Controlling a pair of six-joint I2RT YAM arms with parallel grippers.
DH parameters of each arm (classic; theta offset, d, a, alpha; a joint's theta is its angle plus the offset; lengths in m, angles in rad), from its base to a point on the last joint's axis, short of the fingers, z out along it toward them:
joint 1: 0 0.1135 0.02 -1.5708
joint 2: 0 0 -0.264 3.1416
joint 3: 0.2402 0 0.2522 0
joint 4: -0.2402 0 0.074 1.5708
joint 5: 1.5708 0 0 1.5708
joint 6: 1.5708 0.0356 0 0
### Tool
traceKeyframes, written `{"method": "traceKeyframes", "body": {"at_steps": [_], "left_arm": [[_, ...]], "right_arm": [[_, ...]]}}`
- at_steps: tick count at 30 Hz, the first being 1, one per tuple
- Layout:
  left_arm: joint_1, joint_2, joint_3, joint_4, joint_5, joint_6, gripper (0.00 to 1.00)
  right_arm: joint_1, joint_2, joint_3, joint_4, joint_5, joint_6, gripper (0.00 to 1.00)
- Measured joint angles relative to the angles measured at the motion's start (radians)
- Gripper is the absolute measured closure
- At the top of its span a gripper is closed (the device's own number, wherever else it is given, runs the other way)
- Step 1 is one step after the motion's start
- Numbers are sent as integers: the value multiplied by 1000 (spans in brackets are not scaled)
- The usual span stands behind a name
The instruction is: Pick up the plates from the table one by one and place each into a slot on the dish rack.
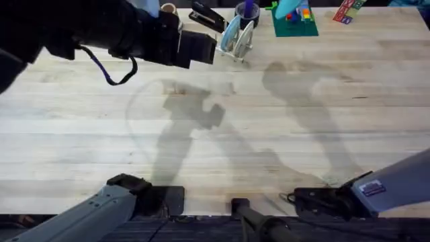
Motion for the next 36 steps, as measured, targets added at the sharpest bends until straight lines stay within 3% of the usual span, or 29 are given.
{"method": "traceKeyframes", "body": {"at_steps": [10, 36], "left_arm": [[0, 0, 0, 0, 0, 0, 6], [0, 0, 0, 6, 0, 0, 6]], "right_arm": [[21, 115, 137, 16, 13, 22, 968], [45, 164, 139, 125, 16, 59, 967]]}}
